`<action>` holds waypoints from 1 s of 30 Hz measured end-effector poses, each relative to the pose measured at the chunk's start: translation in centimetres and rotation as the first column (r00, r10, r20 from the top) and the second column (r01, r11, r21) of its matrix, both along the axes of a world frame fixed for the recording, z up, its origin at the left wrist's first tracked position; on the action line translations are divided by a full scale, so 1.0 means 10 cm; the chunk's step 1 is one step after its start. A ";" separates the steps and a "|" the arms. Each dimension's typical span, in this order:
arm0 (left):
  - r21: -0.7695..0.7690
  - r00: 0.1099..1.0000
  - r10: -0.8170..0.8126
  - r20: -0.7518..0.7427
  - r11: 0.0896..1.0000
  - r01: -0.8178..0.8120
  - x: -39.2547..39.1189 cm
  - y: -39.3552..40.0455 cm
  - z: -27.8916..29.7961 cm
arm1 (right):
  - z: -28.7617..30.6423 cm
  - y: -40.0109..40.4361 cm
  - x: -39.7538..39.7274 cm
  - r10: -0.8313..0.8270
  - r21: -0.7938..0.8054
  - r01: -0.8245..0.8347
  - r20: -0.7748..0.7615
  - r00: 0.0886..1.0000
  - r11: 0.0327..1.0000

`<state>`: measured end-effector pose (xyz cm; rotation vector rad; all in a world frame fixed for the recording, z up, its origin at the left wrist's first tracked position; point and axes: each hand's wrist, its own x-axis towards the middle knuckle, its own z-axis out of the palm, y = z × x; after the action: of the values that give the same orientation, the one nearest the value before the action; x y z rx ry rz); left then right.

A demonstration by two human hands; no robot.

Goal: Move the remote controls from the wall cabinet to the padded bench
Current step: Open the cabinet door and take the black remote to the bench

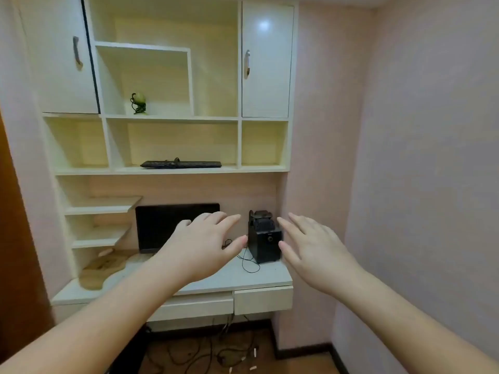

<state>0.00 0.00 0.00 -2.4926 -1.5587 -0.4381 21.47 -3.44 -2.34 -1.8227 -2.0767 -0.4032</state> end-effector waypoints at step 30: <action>-0.043 0.996 0.066 -0.064 0.997 -0.069 1.17 2.09 -0.75 | -0.49 2.18 1.17 -0.021 -0.161 0.009 -0.070 0.997 0.987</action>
<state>11.70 20.93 -7.45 -2.4523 -1.6410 -0.3154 33.20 18.31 -7.26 -1.9141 -2.1010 -0.1754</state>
